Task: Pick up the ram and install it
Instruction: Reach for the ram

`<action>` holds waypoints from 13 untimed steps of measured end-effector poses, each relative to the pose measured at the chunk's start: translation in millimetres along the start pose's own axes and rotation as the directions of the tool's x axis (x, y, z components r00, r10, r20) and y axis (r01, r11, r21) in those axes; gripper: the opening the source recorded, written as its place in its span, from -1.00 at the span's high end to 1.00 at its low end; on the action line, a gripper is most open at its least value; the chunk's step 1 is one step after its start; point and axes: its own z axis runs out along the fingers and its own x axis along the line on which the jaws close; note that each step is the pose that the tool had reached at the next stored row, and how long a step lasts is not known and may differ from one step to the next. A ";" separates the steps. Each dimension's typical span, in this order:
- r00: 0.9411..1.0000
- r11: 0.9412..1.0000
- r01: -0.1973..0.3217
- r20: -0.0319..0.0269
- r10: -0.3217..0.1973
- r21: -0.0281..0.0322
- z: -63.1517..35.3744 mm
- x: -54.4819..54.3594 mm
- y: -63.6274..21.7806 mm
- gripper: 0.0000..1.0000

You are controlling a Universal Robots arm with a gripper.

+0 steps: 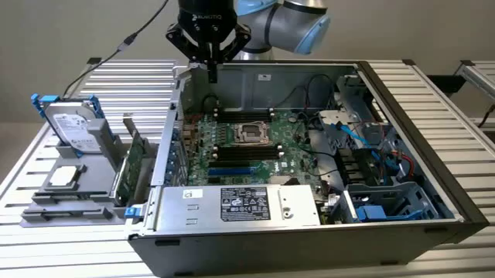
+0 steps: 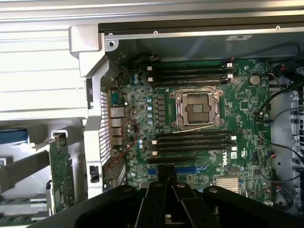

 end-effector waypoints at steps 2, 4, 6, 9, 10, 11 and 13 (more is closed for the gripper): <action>1.000 1.000 0.000 0.000 0.000 0.000 0.0 0.0 0.0 0.79; 1.000 1.000 0.000 0.000 0.000 0.000 0.0 0.0 0.0 0.79; 1.000 1.000 0.000 0.000 0.000 0.000 0.0 0.0 0.0 0.79; 1.000 1.000 0.000 0.000 0.000 0.000 0.0 0.0 0.0 0.79; 1.000 1.000 0.000 0.000 0.000 0.000 0.0 0.0 0.0 0.79; 1.000 1.000 0.000 0.000 0.000 0.000 0.0 0.0 0.0 0.79; 1.000 1.000 0.000 0.000 0.000 0.000 -0.1 0.4 -0.3 0.79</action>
